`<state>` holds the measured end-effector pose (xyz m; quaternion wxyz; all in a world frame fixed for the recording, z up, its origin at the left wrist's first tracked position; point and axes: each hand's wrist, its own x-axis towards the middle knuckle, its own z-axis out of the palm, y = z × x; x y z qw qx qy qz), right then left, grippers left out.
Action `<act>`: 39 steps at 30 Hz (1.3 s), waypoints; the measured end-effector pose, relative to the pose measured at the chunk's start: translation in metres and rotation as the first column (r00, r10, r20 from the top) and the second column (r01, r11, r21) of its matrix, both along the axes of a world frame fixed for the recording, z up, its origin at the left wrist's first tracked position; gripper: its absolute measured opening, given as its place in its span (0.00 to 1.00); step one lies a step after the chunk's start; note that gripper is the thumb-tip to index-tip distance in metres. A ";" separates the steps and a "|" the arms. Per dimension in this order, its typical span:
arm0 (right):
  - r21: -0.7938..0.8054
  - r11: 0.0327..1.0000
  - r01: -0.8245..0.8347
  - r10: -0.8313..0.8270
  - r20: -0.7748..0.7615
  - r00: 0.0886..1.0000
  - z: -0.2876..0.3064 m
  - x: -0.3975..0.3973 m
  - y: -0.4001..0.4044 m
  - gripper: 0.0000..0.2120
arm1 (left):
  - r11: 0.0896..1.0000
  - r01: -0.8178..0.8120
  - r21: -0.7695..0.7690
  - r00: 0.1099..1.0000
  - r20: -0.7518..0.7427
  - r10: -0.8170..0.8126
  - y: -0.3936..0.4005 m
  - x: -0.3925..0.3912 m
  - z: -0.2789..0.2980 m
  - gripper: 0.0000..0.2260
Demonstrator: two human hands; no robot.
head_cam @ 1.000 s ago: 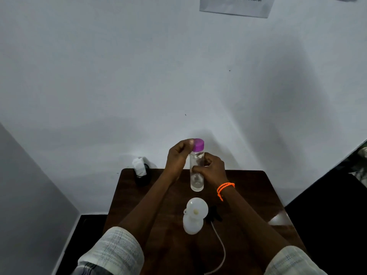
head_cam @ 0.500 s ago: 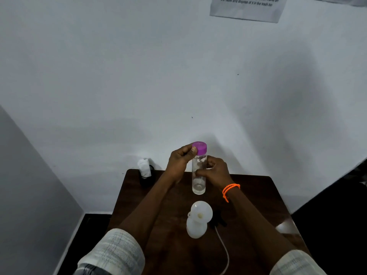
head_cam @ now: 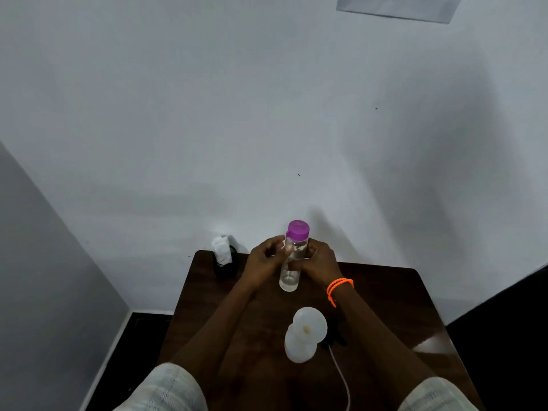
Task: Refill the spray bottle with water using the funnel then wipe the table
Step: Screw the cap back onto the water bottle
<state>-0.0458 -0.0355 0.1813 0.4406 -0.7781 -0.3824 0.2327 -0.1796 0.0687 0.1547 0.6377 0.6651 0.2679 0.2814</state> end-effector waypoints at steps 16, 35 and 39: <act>-0.166 0.983 0.076 -0.078 -0.003 0.997 -0.098 -0.003 0.082 0.14 | 0.978 -0.151 -0.142 0.964 -0.239 0.114 0.038 0.006 -0.128 0.18; -0.196 0.964 0.180 -0.198 -0.073 0.978 -0.156 0.018 0.146 0.18 | 0.893 -0.220 -0.393 0.971 -0.175 0.162 0.098 0.049 -0.226 0.36; -0.208 0.959 0.191 -0.211 -0.075 0.975 -0.160 0.016 0.150 0.19 | 0.885 -0.218 -0.412 0.970 -0.195 0.148 0.105 0.050 -0.243 0.37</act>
